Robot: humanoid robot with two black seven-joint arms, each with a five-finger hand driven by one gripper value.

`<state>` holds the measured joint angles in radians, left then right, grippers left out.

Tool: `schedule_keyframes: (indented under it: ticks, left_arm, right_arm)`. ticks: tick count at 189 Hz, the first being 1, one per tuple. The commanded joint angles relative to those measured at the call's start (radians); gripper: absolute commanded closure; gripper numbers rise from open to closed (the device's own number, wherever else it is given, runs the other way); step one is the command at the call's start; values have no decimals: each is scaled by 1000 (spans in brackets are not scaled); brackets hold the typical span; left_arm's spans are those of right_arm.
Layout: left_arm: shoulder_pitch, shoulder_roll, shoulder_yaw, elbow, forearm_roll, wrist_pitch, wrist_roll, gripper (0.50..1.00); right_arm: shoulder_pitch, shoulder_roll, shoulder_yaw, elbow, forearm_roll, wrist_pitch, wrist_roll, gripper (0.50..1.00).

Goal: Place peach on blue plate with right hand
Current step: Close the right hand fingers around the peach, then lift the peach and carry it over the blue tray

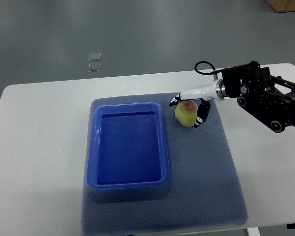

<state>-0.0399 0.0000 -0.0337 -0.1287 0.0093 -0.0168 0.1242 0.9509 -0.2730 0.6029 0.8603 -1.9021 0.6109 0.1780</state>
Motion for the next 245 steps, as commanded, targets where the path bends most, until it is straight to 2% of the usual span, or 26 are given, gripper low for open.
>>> schedule_keyframes:
  ticks: [1, 20, 28, 38, 39, 46, 49, 59, 60, 72, 81, 82, 118, 136, 146, 155, 164, 165, 198, 208, 213, 236, 245]
  left_arm:
    - [0, 0, 0, 0, 0, 0, 0, 500]
    - [0, 0, 0, 0, 0, 0, 0, 500]
    - [0, 0, 0, 0, 0, 0, 0, 500]
    - [0, 0, 0, 0, 0, 0, 0, 500]
    - [0, 0, 0, 1, 0, 0, 0, 500]
    - [0, 0, 0, 1, 0, 0, 0, 500]
    - [0, 0, 0, 1, 0, 0, 0, 500]
    - [0, 0, 0, 1, 0, 0, 0, 500]
    - [-2, 0, 0, 1, 0, 0, 0, 500]
    - [-2, 0, 0, 0, 0, 0, 0, 500]
    - [-2, 0, 0, 0, 0, 0, 0, 500]
    - [-2, 0, 0, 0, 0, 0, 0, 500]
    - [-2, 0, 0, 0, 0, 0, 0, 500]
    - [-2, 0, 0, 0, 0, 0, 0, 500]
    - [-2, 0, 0, 0, 0, 0, 0, 500]
    - [0, 0, 0, 1, 0, 0, 0, 500]
    - [0, 0, 0, 1, 0, 0, 0, 500]
    - [0, 0, 0, 1, 0, 0, 0, 500]
    - [0, 0, -2, 0, 0, 0, 0, 500]
    - [0, 0, 0, 1, 0, 0, 0, 500]
    - [0, 0, 0, 1, 0, 0, 0, 500]
    - [0, 0, 0, 1, 0, 0, 0, 500]
    - [0, 0, 0, 0, 0, 0, 0, 500]
  right_arm:
    - [-9, 2, 0, -1, -40, 0, 0, 605]
    - [-11, 0, 0, -1, -41, 0, 0, 636]
    - [-11, 2, 0, -1, -43, 0, 0, 666]
    - [-11, 2, 0, -1, -43, 0, 0, 666]
    - [-11, 2, 0, -1, -51, 0, 0, 687]
    - [-11, 2, 0, -1, -52, 0, -2, 707]
    - [-9, 0, 1, -1, -52, 0, -2, 738]
    - [-9, 0, 1, -1, -52, 0, -2, 738]
    - [-8, -2, 1, -3, -55, 0, -2, 823]
    - [-6, -2, 3, -3, -55, 0, -2, 863]
    - [-6, -2, 3, -3, -55, 0, -2, 863]
    - [-3, -2, 11, -3, -55, 0, -2, 887]
    - [5, 5, 20, -3, -51, -8, -2, 889]
    - [91, 41, 21, -3, -34, -8, 0, 889]
    - [91, 41, 21, -3, -34, -8, 0, 889]
    - [147, 92, 21, -3, -3, 0, -2, 887]
    - [147, 92, 21, -3, -3, 0, -2, 887]
    - [169, 124, 20, -3, 12, 0, -2, 883]
    - [184, 229, 20, -4, 25, 0, 0, 867]
    - [181, 261, 18, -4, 28, 0, 1, 846]
    - [175, 273, 18, -3, 34, 0, 1, 816]
    - [147, 273, 5, -3, 48, 0, 1, 752]
    - [146, 273, 3, -3, 48, 0, 1, 748]
